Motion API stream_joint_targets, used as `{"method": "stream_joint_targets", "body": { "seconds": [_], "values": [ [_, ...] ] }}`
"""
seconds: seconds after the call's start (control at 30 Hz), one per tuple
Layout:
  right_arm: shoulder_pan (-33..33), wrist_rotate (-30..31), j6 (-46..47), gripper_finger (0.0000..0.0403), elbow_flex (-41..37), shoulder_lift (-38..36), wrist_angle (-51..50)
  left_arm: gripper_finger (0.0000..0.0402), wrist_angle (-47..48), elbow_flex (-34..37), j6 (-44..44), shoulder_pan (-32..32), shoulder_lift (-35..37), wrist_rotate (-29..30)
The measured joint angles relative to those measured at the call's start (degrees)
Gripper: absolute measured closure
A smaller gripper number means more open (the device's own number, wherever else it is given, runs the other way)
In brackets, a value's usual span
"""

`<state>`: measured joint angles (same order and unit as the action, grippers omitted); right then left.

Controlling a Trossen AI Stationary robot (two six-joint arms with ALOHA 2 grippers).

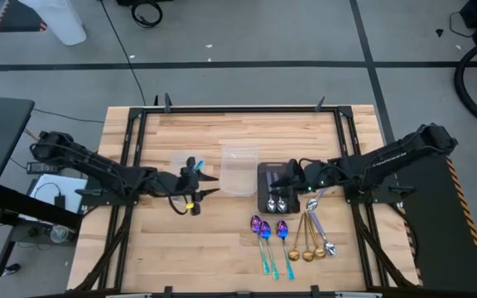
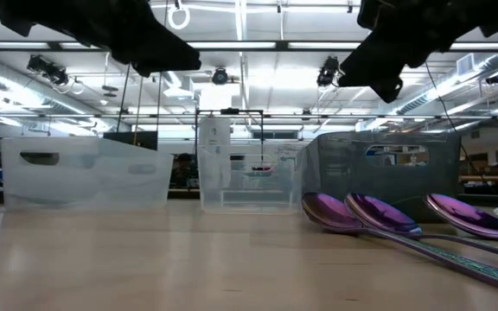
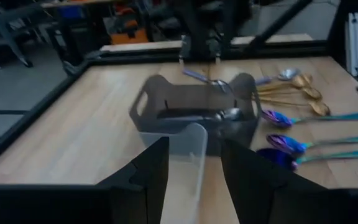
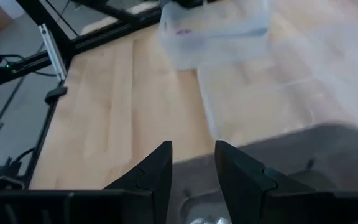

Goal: Sort silverware by color (type)
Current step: Put the gold spoon into the right transparent bin

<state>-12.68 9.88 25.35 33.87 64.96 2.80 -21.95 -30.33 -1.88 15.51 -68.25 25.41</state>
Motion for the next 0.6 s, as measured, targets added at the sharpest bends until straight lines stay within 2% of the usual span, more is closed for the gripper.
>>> {"method": "stream_joint_targets", "body": {
  "seconds": [0.17,0.27,0.43,0.6],
  "values": [
    [-4.1,2.7,6.6,0.0271,0.0,0.5,-2.7,0.0249,-1.7,0.0,2.4,-2.4,0.0,0.0],
    [-5.8,3.8,12.2,0.0271,0.0,0.4,-7.6,0.0249,-2.2,0.0,5.9,-3.0,0.0,0.1],
    [-7.9,3.7,22.7,0.0271,0.0,0.4,-15.9,0.0249,-4.0,0.0,11.5,-3.0,0.0,0.0],
    [-10.8,2.0,26.7,0.0271,0.0,0.4,-16.8,0.0249,-4.5,0.0,13.5,-3.0,0.0,0.0]
  ]
}}
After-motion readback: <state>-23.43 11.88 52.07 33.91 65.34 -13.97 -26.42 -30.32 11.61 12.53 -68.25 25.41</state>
